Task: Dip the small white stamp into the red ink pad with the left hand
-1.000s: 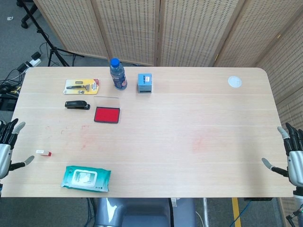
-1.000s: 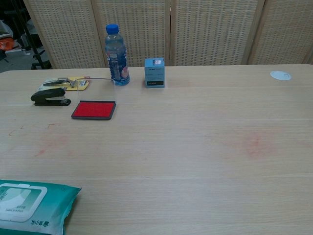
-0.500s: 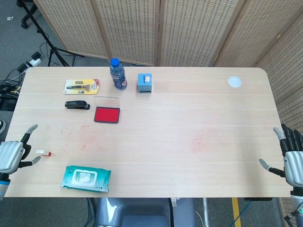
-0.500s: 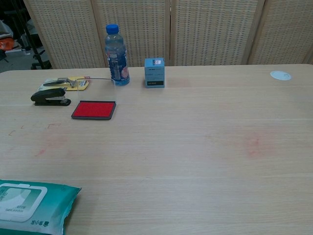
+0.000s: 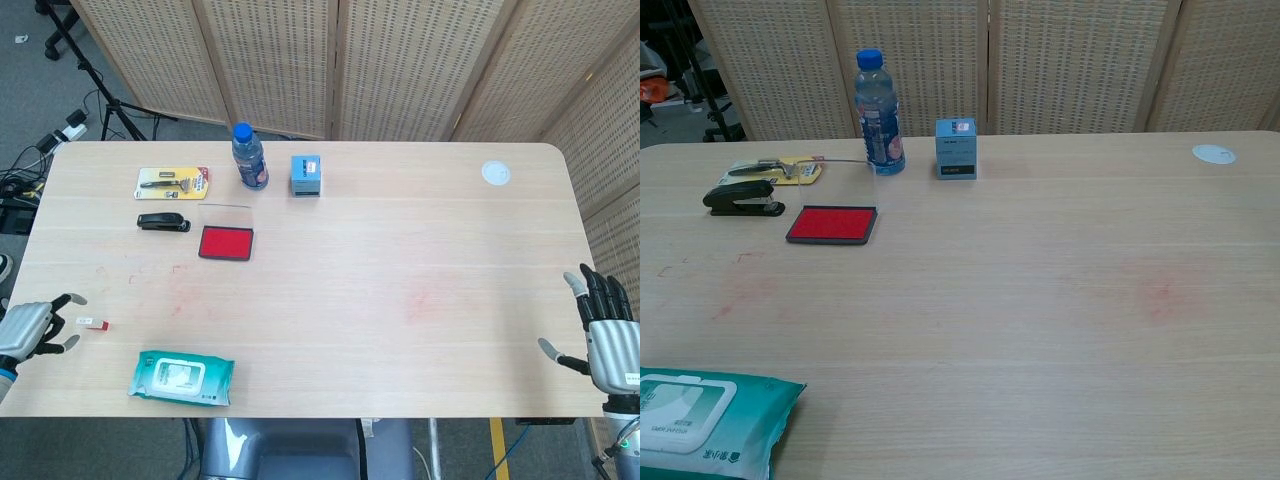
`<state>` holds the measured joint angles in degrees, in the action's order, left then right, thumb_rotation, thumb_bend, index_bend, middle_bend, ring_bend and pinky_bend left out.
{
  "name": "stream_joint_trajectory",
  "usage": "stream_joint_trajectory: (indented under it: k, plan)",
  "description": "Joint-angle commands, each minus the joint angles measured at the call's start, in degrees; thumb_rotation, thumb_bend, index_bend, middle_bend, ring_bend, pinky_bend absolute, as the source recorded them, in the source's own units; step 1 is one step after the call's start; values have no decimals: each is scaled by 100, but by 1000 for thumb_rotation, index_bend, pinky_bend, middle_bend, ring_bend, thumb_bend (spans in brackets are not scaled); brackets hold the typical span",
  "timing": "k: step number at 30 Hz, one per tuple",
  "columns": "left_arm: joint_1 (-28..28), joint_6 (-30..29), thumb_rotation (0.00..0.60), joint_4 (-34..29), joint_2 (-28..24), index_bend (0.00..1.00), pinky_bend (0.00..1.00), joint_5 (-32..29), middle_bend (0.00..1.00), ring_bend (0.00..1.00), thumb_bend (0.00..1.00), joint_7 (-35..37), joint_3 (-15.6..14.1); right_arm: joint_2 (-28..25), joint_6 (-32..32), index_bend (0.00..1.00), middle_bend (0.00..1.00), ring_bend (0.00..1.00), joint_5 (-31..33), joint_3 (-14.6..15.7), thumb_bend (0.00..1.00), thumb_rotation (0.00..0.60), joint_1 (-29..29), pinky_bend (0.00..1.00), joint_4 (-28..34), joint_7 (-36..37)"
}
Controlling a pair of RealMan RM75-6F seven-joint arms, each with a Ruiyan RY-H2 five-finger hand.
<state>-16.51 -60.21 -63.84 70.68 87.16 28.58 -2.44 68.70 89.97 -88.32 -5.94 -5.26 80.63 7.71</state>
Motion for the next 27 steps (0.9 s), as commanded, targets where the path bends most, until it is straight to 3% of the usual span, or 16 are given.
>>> stream_joint_trajectory:
  k: [1,10,27]
  plan:
    - [-105,187,600,203,102,350,959,44,1000,1000,267,202,-81,-4,-7,0,0,0,24,-12,53,600,0,0,1,16]
    - [-172,314,600,534,349,384,959,-142,1000,1000,262,-32,2,3,-73,0,0,0,36,-7,53,600,-28,0,-16,40]
    - [-275,612,600,592,558,456,959,-506,1000,1000,285,-612,130,11,-174,0,0,0,106,-17,53,600,-61,0,-52,89]
